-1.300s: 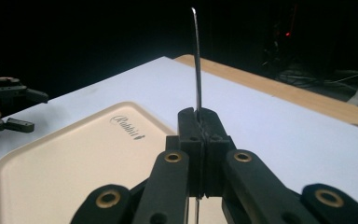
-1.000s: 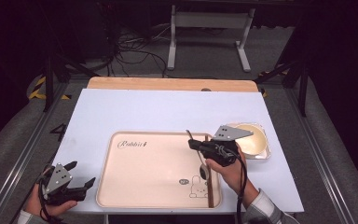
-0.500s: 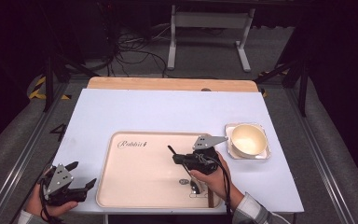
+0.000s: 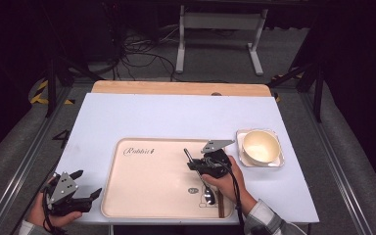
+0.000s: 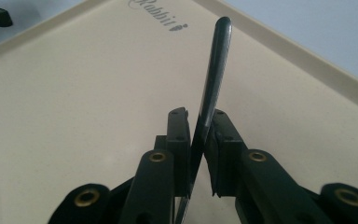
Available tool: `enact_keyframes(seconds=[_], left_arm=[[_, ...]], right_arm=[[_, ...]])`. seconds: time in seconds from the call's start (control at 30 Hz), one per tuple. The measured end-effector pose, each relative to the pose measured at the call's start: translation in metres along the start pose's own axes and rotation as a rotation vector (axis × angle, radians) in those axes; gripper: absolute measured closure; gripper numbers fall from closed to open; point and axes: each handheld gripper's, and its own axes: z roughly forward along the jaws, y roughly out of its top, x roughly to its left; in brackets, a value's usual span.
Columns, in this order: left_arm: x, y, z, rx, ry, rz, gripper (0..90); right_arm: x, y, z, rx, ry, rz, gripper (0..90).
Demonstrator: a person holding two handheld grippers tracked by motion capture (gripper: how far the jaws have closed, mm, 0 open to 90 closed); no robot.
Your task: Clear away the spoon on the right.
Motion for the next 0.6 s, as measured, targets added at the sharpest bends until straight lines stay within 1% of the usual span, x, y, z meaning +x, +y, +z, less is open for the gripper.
enact_keyframes(seconds=[0.13,0.2,0.23,0.27,0.33,0.37,0.4,0.43,0.47,0.53,0.6], left_arm=[[-0.002,0.002,-0.001,-0.007,-0.001,0.007,15.4],[-0.002,0.002,-0.002,-0.014,-0.001,0.004,15.4],[-0.002,0.002,-0.002,-0.014,-0.001,0.004,15.4],[-0.002,0.002,-0.002,-0.014,0.001,0.003,15.4],[-0.002,0.002,-0.002,-0.015,0.006,0.001,15.4],[-0.001,0.001,-0.002,-0.015,0.002,0.0,15.4],[-0.001,0.001,-0.002,-0.016,-0.001,-0.003,15.4],[-0.001,0.001,-0.001,-0.016,-0.005,-0.008,15.4],[0.0,0.001,-0.001,-0.013,-0.008,-0.013,15.4],[0.0,0.0,-0.001,-0.012,-0.008,-0.017,15.4],[0.001,0.0,0.0,-0.01,-0.009,-0.012,15.4]], right_arm=[[-0.004,-0.002,0.003,0.029,-0.012,-0.003,77.5],[-0.005,-0.002,0.003,0.039,-0.024,-0.003,73.0],[-0.006,-0.002,0.003,0.039,-0.032,-0.007,71.2],[-0.006,-0.002,0.003,0.039,-0.032,-0.007,71.2],[-0.01,-0.003,0.0,0.031,-0.053,-0.004,66.8],[-0.01,-0.003,0.0,0.031,-0.053,-0.004,66.8],[-0.011,-0.002,0.0,0.029,-0.071,-0.008,67.6],[-0.011,-0.002,-0.001,0.027,-0.08,-0.015,70.1],[-0.013,-0.002,-0.002,0.014,-0.062,-0.032,74.0],[-0.012,0.0,-0.002,0.009,-0.048,-0.063,82.7],[-0.01,0.001,0.0,0.027,-0.025,-0.101,85.6]])
